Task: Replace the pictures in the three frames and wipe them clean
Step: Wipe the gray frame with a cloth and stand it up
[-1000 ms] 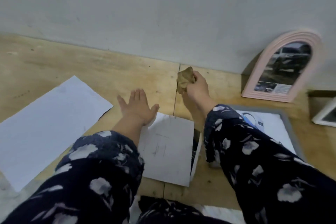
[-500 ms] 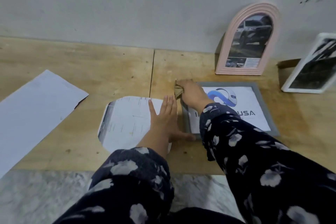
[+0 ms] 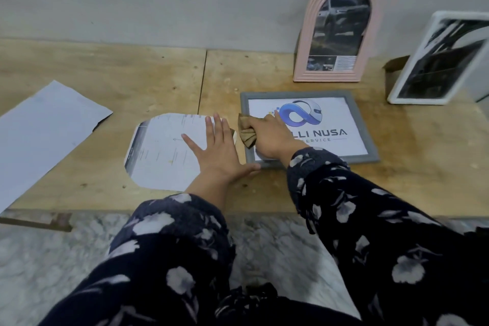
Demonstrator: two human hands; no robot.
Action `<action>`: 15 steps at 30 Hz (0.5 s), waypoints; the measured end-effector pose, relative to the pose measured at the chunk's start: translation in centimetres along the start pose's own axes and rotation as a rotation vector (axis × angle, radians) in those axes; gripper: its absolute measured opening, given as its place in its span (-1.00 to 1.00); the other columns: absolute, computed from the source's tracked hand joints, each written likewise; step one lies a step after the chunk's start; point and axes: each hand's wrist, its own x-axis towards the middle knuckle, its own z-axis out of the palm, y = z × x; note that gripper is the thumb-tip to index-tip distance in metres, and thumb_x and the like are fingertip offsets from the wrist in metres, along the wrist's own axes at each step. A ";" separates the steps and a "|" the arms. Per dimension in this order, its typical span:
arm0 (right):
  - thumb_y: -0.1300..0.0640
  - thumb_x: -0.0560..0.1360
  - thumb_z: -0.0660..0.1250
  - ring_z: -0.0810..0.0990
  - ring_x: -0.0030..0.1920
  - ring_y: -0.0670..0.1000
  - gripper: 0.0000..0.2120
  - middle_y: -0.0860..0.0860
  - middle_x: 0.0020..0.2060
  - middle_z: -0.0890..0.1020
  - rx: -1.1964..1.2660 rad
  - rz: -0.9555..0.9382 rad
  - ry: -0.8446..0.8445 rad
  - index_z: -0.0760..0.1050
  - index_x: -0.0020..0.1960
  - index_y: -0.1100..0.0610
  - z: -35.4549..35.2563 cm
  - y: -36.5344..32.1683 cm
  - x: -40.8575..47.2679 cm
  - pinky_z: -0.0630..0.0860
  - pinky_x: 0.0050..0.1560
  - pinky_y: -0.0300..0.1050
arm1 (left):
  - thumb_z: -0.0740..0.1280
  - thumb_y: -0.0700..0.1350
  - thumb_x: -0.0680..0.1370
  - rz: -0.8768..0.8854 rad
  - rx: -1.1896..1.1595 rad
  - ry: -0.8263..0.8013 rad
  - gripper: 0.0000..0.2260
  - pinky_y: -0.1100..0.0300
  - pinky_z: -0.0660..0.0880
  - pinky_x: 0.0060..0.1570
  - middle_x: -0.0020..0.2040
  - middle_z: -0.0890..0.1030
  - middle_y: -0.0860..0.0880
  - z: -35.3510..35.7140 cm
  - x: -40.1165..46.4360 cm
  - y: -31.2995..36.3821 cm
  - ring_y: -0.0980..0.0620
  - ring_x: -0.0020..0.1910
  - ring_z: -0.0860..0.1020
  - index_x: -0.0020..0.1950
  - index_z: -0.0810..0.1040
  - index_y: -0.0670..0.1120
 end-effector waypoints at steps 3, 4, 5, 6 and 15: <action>0.31 0.46 0.20 0.34 0.26 0.12 -0.56 0.13 0.13 0.53 -0.041 -0.018 -0.010 0.37 0.29 0.02 -0.1 0.0 -2.2 0.03 0.45 0.00 | 0.11 0.57 0.31 0.022 0.021 0.017 0.16 -0.53 -0.29 0.23 0.53 -0.41 -0.10 -0.2 -0.3 0.5 -0.09 0.48 -0.44 0.54 -0.35 -0.16; 0.28 0.47 0.24 0.33 0.26 0.11 -0.59 0.11 0.13 0.52 -0.040 -0.027 -0.015 0.37 0.28 0.02 -0.2 0.0 -2.9 0.05 0.43 -0.02 | 0.13 0.55 0.33 0.025 0.026 0.018 0.15 -0.53 -0.29 0.23 0.53 -0.40 -0.10 -0.2 -0.3 0.6 -0.08 0.48 -0.44 0.54 -0.35 -0.17; 0.23 0.47 0.27 0.33 0.24 0.10 -0.62 0.10 0.13 0.51 -0.032 -0.034 -0.026 0.38 0.26 0.02 -0.2 0.0 -3.5 0.08 0.40 -0.03 | 0.15 0.53 0.35 0.025 0.027 0.021 0.13 -0.53 -0.28 0.23 0.53 -0.40 -0.10 -0.2 -0.4 0.7 -0.08 0.48 -0.44 0.54 -0.34 -0.17; 0.19 0.47 0.30 0.33 0.23 0.09 -0.65 0.10 0.12 0.51 -0.026 -0.046 -0.031 0.39 0.24 0.02 -0.1 0.1 -3.9 0.11 0.38 -0.05 | 0.17 0.50 0.37 0.024 0.030 0.025 0.11 -0.53 -0.27 0.23 0.53 -0.39 -0.10 -0.1 -0.4 0.7 -0.08 0.49 -0.43 0.54 -0.33 -0.17; 0.23 0.52 0.19 0.32 0.01 0.07 -0.75 0.03 -0.14 0.39 0.132 -0.021 -0.091 0.45 0.17 0.06 0.0 0.9 -6.4 0.28 0.14 -0.07 | 0.21 0.26 0.53 0.020 0.030 0.070 -0.09 -0.49 -0.22 0.31 0.55 -0.33 -0.10 0.5 -1.5 1.5 -0.06 0.52 -0.37 0.56 -0.28 -0.17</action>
